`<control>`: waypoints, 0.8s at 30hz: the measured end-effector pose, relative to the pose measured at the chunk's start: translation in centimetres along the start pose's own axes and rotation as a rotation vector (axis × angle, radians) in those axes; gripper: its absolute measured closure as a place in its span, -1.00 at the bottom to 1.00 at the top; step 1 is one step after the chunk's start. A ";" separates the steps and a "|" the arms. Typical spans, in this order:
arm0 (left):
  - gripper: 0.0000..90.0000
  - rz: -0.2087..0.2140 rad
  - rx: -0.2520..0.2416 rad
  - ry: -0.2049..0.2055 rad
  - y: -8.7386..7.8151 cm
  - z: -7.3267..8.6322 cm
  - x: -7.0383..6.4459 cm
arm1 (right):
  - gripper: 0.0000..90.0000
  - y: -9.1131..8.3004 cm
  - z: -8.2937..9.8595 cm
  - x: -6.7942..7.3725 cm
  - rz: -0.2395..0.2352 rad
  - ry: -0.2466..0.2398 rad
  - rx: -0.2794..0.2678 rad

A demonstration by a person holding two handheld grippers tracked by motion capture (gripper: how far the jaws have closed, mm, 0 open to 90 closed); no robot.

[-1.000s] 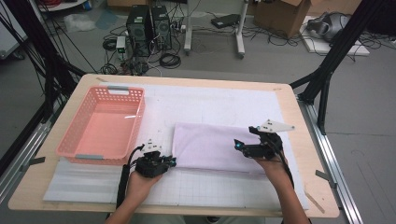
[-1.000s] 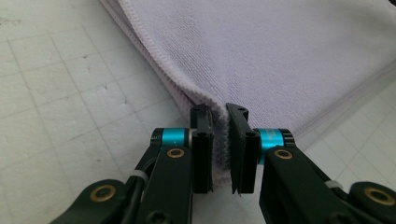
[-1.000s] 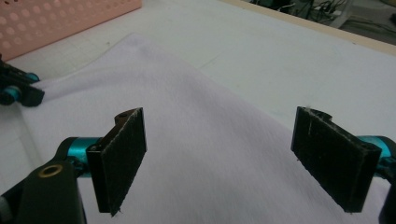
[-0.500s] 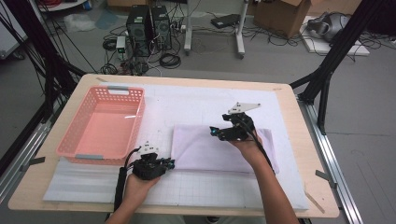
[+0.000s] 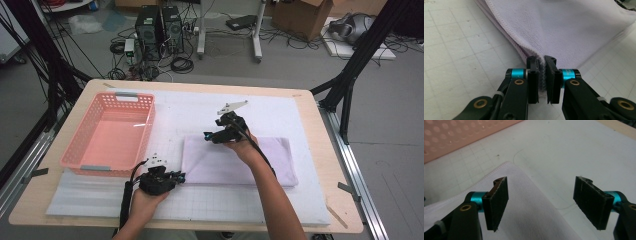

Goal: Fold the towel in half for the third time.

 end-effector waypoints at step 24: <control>0.82 -0.005 0.006 -0.021 0.0 0.1 0.2 | 0.66 6.8 0.9 3.3 -0.167 -0.053 0.197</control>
Point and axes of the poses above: each handheld gripper's, and its own axes: y roughly forward along the jaws, z roughly out of its underside, x roughly to its left, the point moved 9 cm from there along y, roughly forward along the jaws, and after that the axes turned 2 degrees about -x, right-handed, at the moved point
